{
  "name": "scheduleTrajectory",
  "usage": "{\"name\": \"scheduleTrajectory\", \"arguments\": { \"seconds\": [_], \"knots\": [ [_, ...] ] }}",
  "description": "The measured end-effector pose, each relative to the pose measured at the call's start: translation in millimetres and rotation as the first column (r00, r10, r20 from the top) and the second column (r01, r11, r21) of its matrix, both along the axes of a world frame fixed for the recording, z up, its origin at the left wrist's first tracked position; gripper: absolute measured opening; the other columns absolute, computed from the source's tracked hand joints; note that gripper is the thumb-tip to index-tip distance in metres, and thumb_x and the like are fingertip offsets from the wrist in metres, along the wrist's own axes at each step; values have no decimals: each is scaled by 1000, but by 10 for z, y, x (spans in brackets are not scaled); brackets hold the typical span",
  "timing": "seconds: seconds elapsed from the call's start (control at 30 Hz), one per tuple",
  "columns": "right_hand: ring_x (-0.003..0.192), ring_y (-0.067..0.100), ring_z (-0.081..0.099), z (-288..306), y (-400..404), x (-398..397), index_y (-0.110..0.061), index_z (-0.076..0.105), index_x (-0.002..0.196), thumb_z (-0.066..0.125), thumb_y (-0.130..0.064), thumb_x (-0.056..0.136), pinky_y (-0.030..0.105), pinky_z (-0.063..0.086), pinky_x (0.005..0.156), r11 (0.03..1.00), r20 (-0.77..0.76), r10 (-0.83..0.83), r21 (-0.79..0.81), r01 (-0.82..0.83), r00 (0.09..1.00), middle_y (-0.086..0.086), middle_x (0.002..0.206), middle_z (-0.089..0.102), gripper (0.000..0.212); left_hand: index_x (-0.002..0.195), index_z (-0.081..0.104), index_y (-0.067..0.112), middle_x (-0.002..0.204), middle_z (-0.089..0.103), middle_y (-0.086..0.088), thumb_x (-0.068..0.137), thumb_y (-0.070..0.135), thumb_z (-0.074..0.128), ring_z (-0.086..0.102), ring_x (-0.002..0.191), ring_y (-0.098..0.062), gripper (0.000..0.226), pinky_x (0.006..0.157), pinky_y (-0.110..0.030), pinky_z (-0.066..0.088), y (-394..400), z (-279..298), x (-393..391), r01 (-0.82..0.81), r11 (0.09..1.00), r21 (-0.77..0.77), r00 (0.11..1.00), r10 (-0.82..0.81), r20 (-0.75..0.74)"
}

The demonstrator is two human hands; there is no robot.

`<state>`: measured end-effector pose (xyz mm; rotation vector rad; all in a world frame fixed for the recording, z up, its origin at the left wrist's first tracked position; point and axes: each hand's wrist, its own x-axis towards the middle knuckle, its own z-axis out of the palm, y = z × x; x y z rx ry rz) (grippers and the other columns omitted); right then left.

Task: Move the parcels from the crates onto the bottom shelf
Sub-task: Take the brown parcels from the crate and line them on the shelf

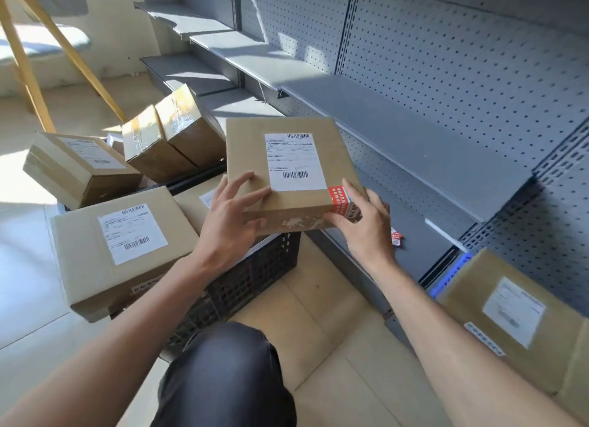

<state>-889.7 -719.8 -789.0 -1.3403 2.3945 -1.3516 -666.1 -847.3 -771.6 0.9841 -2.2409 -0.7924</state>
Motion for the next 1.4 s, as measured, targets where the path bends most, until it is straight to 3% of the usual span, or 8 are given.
{"name": "scheduleTrajectory", "arguments": {
  "seconds": [0.3, 0.4, 0.5, 0.7, 0.83, 1.03, 1.2, 1.4],
  "knots": [
    [130, 22, 50, 435, 1369, -438, -22, 55, 143, 84, -24, 79, 41, 41, 110, 971, 42, -199, -124, 203, 979, 7, 139, 51, 71, 138, 60, 36, 160, 32, 13, 84, 11, 77, 16, 152, -27, 62, 118, -64, 27, 892, 479, -823, 237, 966, -106, 971, -236, 22],
    [137, 19, 43, 512, 1940, -602, -20, 54, 143, 83, -25, 80, 16, 27, 115, 951, 30, -281, -123, 282, 959, 8, 147, 46, 70, 139, 60, 35, 159, 34, 10, 83, 12, 79, 24, 150, -30, 63, 116, -63, 30, 1261, 606, -1156, 358, 922, -149, 934, -354, 52],
    [143, 14, 33, 567, 2507, -735, -15, 54, 142, 83, -23, 81, -5, 10, 102, 923, 26, -365, -120, 366, 930, 7, 156, 37, 69, 138, 60, 37, 159, 34, 10, 83, 13, 79, 26, 149, -33, 63, 116, -63, 30, 1660, 694, -1488, 436, 882, -176, 900, -426, 94],
    [151, 11, 18, 617, 3589, -933, -24, 46, 149, 78, -29, 87, 18, 18, 115, 880, 5, -472, -62, 472, 882, 0, 166, 15, 70, 131, 67, 33, 151, 43, 6, 81, 2, 74, 38, 135, -31, 59, 103, -57, 46, 2475, 831, -2097, 624, 742, -245, 778, -620, 103],
    [146, 29, 30, 602, 4265, -1037, -36, 43, 149, 81, -32, 82, 32, 26, 114, 847, -39, -532, 2, 532, 846, 5, 167, 11, 77, 134, 66, 29, 153, 40, 6, 85, 3, 72, 31, 141, -30, 56, 102, -62, 47, 3091, 863, -2476, 714, 657, -244, 694, -711, 115],
    [146, 28, 28, 537, 5060, -1051, -35, 43, 150, 79, -31, 85, 30, 23, 113, 728, -57, -680, 63, 682, 731, 2, 167, 13, 75, 136, 63, 31, 155, 39, 7, 86, 6, 73, 26, 145, -29, 57, 118, -56, 31, 3800, 624, -2936, 804, 557, -208, 585, -803, 111],
    [147, 25, 25, 444, 5616, -1010, -35, 44, 149, 77, -33, 86, 35, 23, 117, 613, -63, -782, 102, 783, 621, -2, 166, 15, 72, 139, 60, 35, 156, 37, 11, 86, 11, 74, 29, 146, -34, 60, 117, -56, 31, 4321, 446, -3253, 887, 436, -155, 454, -885, 108],
    [146, 30, 27, 290, 6340, -1088, -37, 40, 151, 78, -36, 85, 43, 27, 118, 529, -82, -832, 185, 828, 549, -2, 167, 12, 76, 141, 59, 35, 156, 36, 12, 87, 17, 75, 29, 145, -33, 60, 117, -55, 32, 5027, 171, -3593, 921, 365, -133, 381, -916, 125]
  ]
}}
